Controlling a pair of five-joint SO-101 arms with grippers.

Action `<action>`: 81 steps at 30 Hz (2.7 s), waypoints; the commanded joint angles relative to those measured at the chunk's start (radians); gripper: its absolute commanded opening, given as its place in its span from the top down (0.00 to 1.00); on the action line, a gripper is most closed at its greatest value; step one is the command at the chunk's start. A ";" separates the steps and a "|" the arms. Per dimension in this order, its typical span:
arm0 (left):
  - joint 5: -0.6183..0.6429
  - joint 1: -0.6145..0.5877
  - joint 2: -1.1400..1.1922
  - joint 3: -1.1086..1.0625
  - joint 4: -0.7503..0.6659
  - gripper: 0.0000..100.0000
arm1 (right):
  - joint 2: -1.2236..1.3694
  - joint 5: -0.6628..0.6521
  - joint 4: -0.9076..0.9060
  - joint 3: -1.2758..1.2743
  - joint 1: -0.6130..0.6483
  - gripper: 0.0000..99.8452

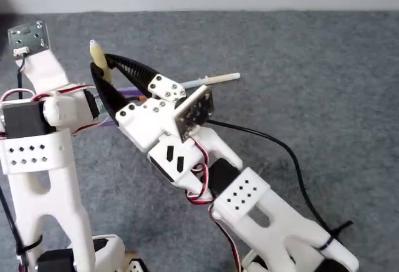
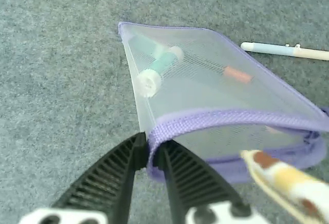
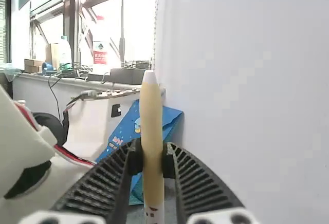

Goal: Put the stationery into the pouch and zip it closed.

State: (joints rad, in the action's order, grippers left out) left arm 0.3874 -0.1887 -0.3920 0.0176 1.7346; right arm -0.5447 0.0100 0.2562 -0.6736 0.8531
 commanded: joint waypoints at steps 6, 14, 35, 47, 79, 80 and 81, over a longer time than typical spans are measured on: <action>0.002 0.008 -0.003 0.050 0.002 0.99 | 0.131 -0.018 0.071 -0.048 -0.056 0.99; 0.002 0.008 -0.003 0.050 0.002 0.99 | 0.093 -0.040 -0.143 -0.071 -0.077 0.82; 0.002 0.009 -0.002 0.045 -0.017 0.99 | -0.102 0.135 -0.682 0.087 -0.412 0.98; 0.002 0.008 -0.009 0.045 -0.012 0.99 | 0.193 0.143 -0.992 0.377 -0.509 0.99; 0.002 0.008 -0.011 0.045 -0.011 0.99 | 1.405 -0.924 -1.435 1.533 -0.513 0.63; 0.002 0.008 -0.011 0.045 -0.011 0.99 | 1.435 -0.933 -1.435 1.573 -0.512 0.63; 0.002 0.008 -0.011 0.045 -0.011 0.99 | 1.466 -0.942 -1.435 1.616 -0.510 0.63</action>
State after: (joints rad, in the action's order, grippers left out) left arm 0.3874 -0.1857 -0.3905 0.0176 1.7346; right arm 0.8899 -0.8968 -1.1784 0.8025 0.3299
